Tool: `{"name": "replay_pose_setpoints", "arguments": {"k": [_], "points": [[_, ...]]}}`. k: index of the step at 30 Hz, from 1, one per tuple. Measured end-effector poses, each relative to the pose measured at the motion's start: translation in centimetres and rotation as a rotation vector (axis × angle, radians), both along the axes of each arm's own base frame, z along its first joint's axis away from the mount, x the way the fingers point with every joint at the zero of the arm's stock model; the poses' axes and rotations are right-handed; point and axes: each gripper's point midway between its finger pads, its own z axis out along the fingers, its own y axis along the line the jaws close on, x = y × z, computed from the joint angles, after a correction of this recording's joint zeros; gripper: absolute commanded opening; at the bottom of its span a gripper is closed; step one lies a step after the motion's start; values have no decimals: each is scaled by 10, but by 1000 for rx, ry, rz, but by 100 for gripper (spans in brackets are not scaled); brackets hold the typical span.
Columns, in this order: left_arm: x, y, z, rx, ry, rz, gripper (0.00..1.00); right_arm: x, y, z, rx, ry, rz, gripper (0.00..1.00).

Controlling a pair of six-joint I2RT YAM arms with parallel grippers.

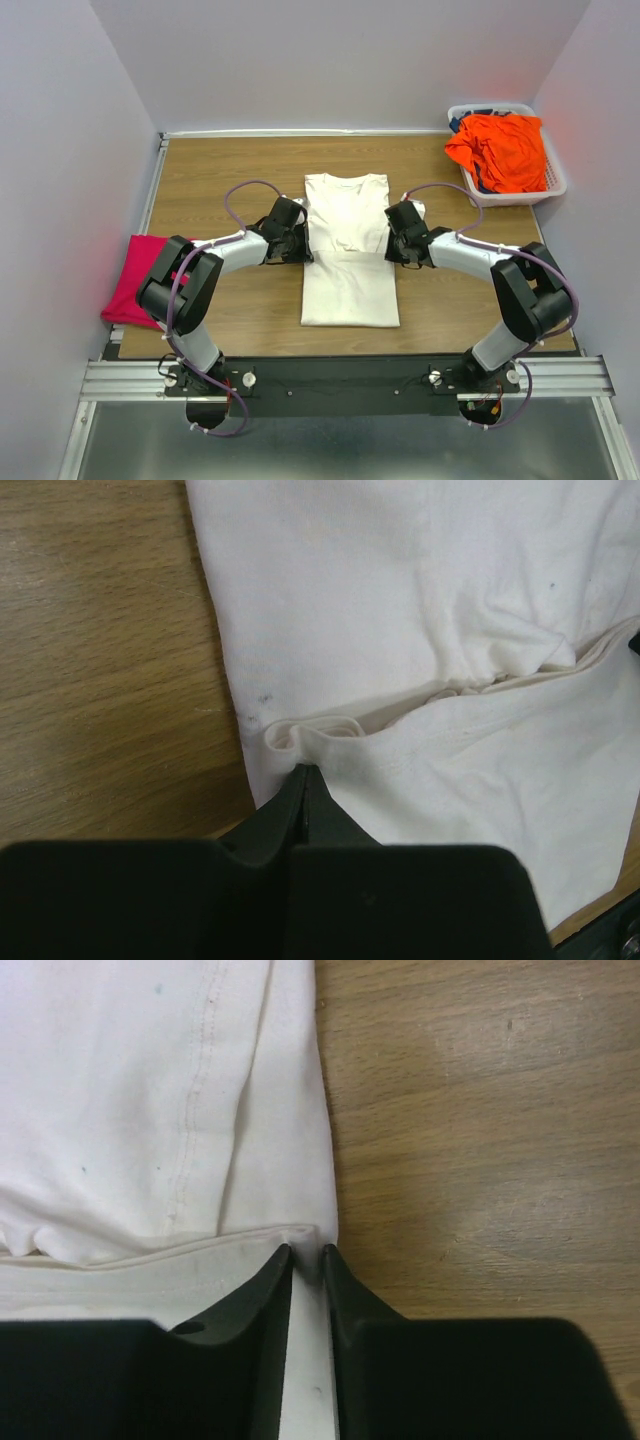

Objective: Fold and stack the t-shirts
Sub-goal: Fold the tshirt

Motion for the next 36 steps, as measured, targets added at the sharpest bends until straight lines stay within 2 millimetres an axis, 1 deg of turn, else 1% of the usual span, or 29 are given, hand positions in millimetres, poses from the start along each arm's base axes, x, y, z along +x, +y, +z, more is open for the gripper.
{"name": "replay_pose_setpoints", "arguments": {"k": [3,7,13,16,18,19,20,21,22,23,24,26,27,28,29,31,33,35,36], "points": [[0,0,0,0,0,0,0,1,0,1,2,-4,-4,8],[0,0,0,0,0,0,0,-1,-2,4,1,-14,-11,1],[2,1,0,-2,-3,4,0,-3,-8,8,-7,-32,-31,0],[2,0,0,-2,-4,3,0,-3,-9,8,-7,-32,-38,7],[2,0,0,-2,-3,3,0,-3,-9,8,-5,-32,-41,14],[2,1,0,-2,-3,3,0,-3,-8,8,-3,-32,-43,21],[2,0,0,-2,-3,3,0,-3,-8,8,-3,-31,-44,26],[2,1,0,-2,-3,3,0,-3,-9,8,-5,-31,-44,36],[2,1,0,0,-5,1,0,-4,-11,7,-11,-28,-50,41],[2,1,1,3,-4,-2,9,-5,-13,6,-19,-23,-54,45],[2,1,1,5,-4,-4,15,-6,-15,7,-23,-18,-57,52],[0,3,4,14,-2,-11,27,-9,-19,10,-31,-13,-61,57],[-2,6,9,20,-3,-16,36,-11,-21,14,-30,-15,-65,60],[-2,7,12,20,-6,-14,39,-12,-24,21,-23,-26,-70,60],[-3,8,19,17,-17,-16,40,-12,-25,24,-20,-29,-73,60],[-5,11,33,12,-38,-18,42,-17,-25,41,14,-51,-69,60],[-7,14,52,-5,-72,-15,45,-27,-24,54,58,-60,-57,60],[-12,17,67,-27,-104,-11,45,-40,-21,59,107,-46,-38,60],[-18,19,68,-34,-103,-5,46,-48,-18,59,132,-29,-27,60]]}}
